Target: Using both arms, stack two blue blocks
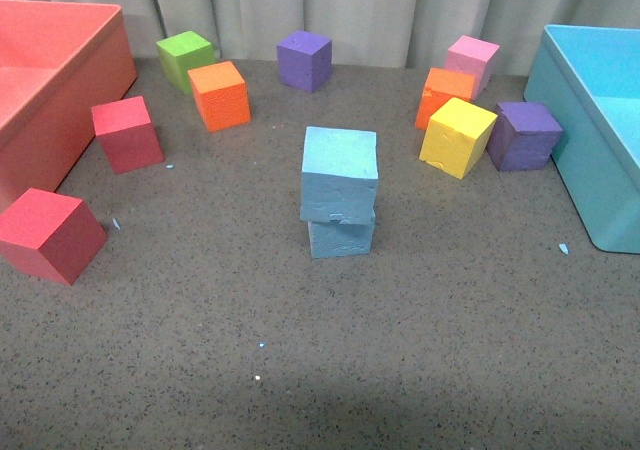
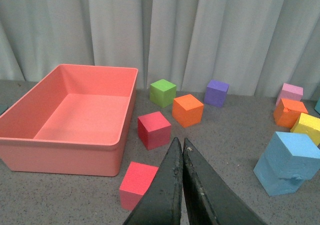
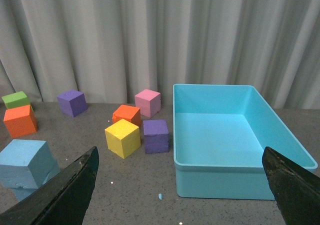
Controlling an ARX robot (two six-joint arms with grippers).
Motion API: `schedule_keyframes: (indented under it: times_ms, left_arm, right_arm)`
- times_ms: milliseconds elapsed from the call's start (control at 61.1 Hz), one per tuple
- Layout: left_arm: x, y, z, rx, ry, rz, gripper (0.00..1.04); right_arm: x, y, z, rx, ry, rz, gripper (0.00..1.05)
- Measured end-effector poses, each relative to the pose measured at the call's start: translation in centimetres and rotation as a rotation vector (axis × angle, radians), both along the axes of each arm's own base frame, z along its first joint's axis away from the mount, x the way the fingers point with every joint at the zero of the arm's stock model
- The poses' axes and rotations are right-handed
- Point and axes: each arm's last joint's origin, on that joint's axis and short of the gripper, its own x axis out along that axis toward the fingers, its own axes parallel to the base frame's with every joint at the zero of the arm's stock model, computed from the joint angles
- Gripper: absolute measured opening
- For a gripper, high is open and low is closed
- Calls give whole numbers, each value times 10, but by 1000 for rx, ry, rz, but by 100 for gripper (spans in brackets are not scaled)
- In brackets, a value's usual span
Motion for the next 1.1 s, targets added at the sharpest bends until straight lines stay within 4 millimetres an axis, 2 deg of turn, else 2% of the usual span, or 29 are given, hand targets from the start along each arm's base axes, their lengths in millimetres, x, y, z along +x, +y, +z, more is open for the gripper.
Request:
schedule_keyframes:
  times_ms: [33,131,278,344,491,540,1097]
  left_arm:
    - [0,0,0,-1,0,0,6]
    - [0,0,0,0,0,0,29]
    - [0,0,0,0,0,0,54]
    - [0,0,0,0,0,0,71]
    - [0,0,0,2,0,0,100]
    - [0,0,0,2,0,0,98]
    - [0,0,0,2,1,0,98]
  right_arm:
    - [0,0,0,0,0,0,95]
    - [0,0,0,0,0,0,95]
    - [0,0,0,0,0,0,95]
    - [0,0,0,0,0,0,95]
    - [0,0,0,0,0,0,95]
    - [0,0,0,0,0,0,95]
    - [0,0,0,0,0,0,95]
